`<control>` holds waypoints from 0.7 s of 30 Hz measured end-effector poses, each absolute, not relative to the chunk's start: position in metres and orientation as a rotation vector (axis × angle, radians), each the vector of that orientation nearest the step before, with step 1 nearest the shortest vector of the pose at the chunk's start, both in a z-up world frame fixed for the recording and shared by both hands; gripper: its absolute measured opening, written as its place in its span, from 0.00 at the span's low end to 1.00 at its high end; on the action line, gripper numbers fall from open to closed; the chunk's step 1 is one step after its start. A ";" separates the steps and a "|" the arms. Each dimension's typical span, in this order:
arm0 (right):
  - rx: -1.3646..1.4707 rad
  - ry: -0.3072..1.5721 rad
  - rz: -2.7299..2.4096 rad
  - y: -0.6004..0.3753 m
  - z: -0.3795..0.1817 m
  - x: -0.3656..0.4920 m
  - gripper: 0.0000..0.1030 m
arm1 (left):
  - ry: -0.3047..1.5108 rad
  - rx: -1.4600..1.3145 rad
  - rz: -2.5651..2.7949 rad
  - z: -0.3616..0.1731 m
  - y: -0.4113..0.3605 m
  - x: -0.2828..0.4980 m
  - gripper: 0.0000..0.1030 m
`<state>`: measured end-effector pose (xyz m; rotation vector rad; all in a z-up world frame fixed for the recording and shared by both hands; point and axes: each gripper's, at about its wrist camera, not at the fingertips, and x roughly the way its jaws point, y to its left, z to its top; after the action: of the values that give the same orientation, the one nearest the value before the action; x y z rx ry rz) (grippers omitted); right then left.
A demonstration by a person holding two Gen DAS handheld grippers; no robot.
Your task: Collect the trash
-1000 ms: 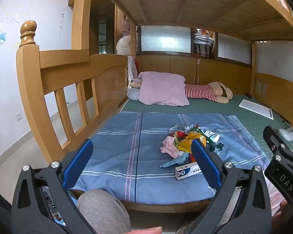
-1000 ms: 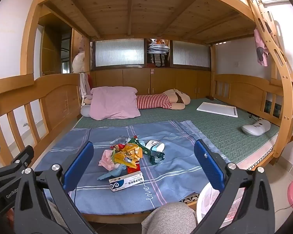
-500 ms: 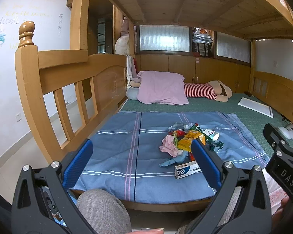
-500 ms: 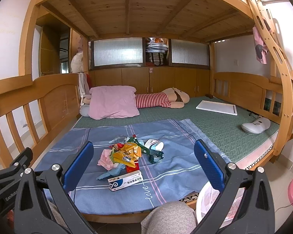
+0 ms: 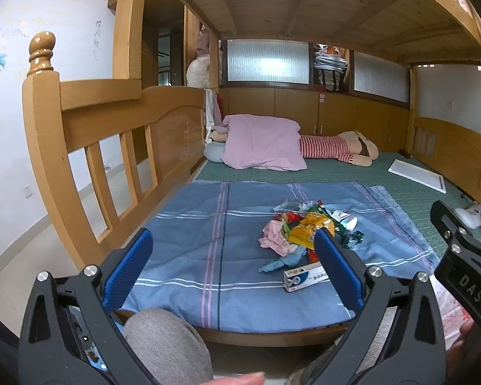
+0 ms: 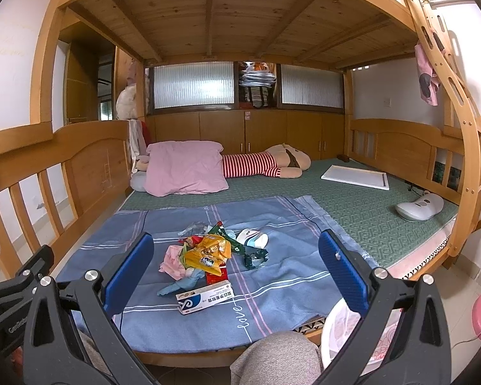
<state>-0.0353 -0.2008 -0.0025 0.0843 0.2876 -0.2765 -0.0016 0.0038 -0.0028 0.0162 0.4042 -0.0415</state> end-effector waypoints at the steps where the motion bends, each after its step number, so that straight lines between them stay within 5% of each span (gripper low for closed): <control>1: 0.085 0.287 -0.277 -0.201 -0.002 -0.036 0.97 | 0.418 0.003 -0.052 -0.005 0.005 -0.004 0.97; 21: 0.106 0.271 -0.284 -0.212 0.002 -0.041 0.97 | 0.507 0.022 -0.244 -0.066 -0.001 -0.088 0.97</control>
<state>-0.0413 -0.2119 0.0019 0.1060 0.2710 -0.2838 -0.0879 -0.0006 -0.0660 0.0219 0.5069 -0.2442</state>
